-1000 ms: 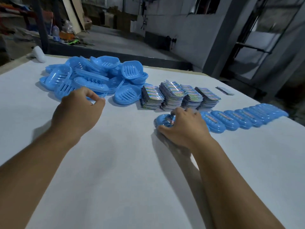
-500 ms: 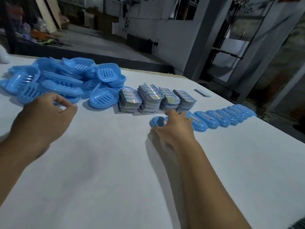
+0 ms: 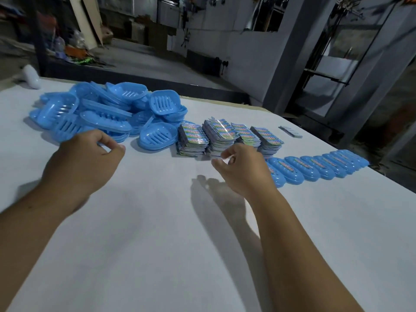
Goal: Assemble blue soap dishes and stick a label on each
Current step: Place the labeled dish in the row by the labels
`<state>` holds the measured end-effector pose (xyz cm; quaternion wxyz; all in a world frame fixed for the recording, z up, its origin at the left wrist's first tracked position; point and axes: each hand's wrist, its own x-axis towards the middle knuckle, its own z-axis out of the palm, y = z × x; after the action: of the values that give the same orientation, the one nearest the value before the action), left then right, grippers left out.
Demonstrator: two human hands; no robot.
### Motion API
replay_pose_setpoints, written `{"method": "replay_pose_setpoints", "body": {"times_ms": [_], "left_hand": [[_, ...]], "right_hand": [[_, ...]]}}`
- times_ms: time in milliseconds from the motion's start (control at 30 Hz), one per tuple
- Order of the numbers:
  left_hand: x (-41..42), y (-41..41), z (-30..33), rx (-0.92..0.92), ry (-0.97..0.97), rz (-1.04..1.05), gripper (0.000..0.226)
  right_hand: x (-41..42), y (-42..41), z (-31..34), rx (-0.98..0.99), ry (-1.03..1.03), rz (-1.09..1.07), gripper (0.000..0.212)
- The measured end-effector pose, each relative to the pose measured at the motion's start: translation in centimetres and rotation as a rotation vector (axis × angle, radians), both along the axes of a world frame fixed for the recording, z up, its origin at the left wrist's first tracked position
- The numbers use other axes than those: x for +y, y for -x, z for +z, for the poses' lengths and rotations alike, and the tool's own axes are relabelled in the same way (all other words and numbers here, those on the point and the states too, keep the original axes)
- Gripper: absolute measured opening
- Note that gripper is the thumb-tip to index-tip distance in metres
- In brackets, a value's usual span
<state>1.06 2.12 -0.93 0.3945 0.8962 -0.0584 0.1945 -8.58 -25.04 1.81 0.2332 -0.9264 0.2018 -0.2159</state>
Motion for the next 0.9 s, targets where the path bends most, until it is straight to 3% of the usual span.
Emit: {"method": "replay_pose_setpoints", "body": {"times_ms": [333,500,600,733,900], "left_hand": [[1.1,-0.1,1.2,0.154,-0.146,0.014,0.017],[3.0,-0.8,1.4,0.13,-0.199,0.118,0.013],[4.3,-1.3,1.4,0.121,-0.248,0.186,0.013],[5.3,-1.9,1.2,0.114,-0.291,0.226,0.008],[5.8,-3.0,0.3,0.024,-0.286,0.172,0.037]], "right_hand": [[7.8,-5.4,1.8,0.195,0.187,0.43,0.016],[9.6,-8.0,-0.6,0.167,0.147,0.43,0.015],[9.9,-8.4,-2.4,0.03,0.118,0.418,0.026],[10.1,-9.0,-2.9,-0.005,0.108,0.428,0.043],[10.2,-8.9,-3.1,-0.038,0.087,0.431,0.044]]}}
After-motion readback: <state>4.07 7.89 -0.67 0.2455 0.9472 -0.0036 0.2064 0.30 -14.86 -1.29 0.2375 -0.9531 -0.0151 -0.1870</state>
